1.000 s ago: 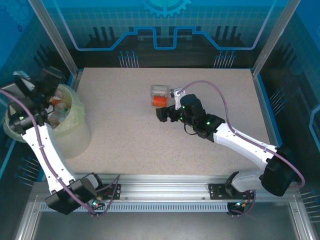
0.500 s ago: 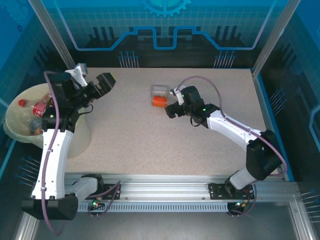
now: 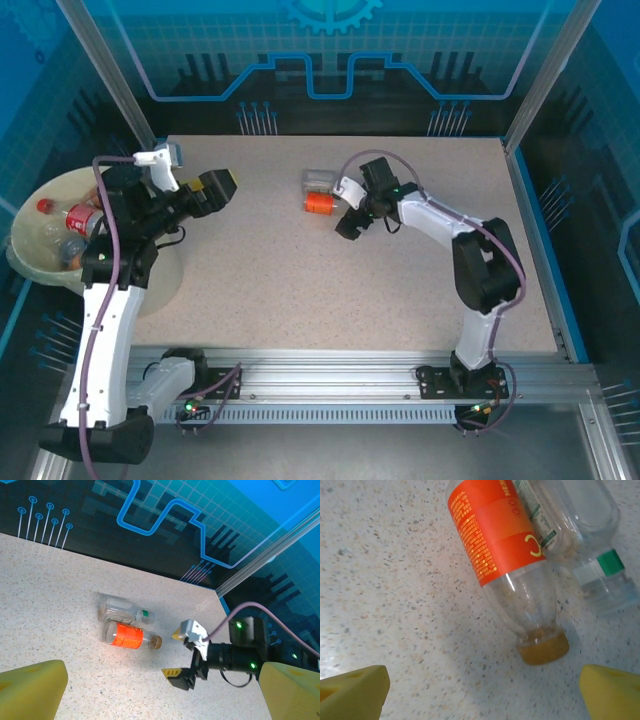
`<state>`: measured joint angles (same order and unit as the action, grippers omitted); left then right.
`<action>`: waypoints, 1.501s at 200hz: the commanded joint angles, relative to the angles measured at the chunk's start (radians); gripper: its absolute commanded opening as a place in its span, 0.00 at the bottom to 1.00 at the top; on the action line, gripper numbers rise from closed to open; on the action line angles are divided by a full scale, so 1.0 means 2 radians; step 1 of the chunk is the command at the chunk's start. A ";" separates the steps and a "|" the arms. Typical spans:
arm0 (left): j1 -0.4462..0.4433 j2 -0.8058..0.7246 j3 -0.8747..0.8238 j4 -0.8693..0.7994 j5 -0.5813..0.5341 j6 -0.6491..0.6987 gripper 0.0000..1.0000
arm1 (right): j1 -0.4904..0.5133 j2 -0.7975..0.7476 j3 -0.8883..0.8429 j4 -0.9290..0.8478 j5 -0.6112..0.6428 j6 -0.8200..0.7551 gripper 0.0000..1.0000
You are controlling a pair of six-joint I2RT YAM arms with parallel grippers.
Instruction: Put the plastic bottles in the bin
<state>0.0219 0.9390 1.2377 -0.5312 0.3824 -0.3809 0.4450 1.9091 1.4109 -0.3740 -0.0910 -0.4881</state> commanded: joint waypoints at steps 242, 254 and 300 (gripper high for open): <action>-0.003 0.011 -0.065 0.053 0.044 -0.015 0.99 | 0.004 0.029 0.049 -0.016 -0.060 0.095 0.33; -0.005 0.021 -0.072 0.071 0.070 -0.033 0.99 | 0.005 -0.007 0.014 0.001 -0.082 0.141 0.33; -0.028 0.044 -0.092 0.107 0.099 -0.055 0.99 | 0.015 -0.119 -0.099 0.051 -0.150 0.289 0.33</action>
<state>-0.0021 1.0142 1.0744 -0.4007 0.4957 -0.4446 0.4511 1.7584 1.3098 -0.3614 -0.2695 -0.1371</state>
